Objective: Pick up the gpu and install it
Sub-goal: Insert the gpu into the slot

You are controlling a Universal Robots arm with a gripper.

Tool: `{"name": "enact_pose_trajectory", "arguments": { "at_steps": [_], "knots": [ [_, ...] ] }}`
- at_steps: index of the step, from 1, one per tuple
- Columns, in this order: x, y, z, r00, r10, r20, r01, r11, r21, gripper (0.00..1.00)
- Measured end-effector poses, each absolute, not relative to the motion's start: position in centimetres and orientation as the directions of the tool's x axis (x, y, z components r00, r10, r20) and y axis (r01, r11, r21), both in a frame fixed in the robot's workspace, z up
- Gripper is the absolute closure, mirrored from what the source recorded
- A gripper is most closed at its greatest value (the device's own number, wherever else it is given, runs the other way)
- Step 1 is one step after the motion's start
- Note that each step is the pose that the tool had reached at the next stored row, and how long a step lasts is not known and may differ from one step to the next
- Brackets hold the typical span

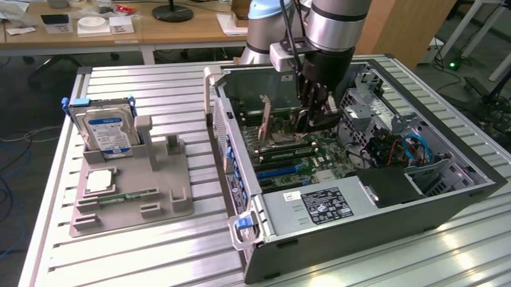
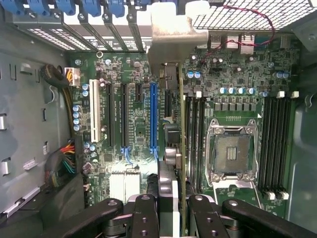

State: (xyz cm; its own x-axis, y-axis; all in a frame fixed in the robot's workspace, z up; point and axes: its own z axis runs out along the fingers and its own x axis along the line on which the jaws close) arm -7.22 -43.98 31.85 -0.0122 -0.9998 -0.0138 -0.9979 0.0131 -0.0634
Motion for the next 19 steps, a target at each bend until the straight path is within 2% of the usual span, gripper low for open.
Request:
{"name": "enact_pose_trajectory", "arguments": {
  "at_steps": [19],
  "knots": [
    [-7.47,-44.94,31.01,-0.012,-1.0,-0.014,-0.998,0.013,-0.063,0.72]
  ]
}}
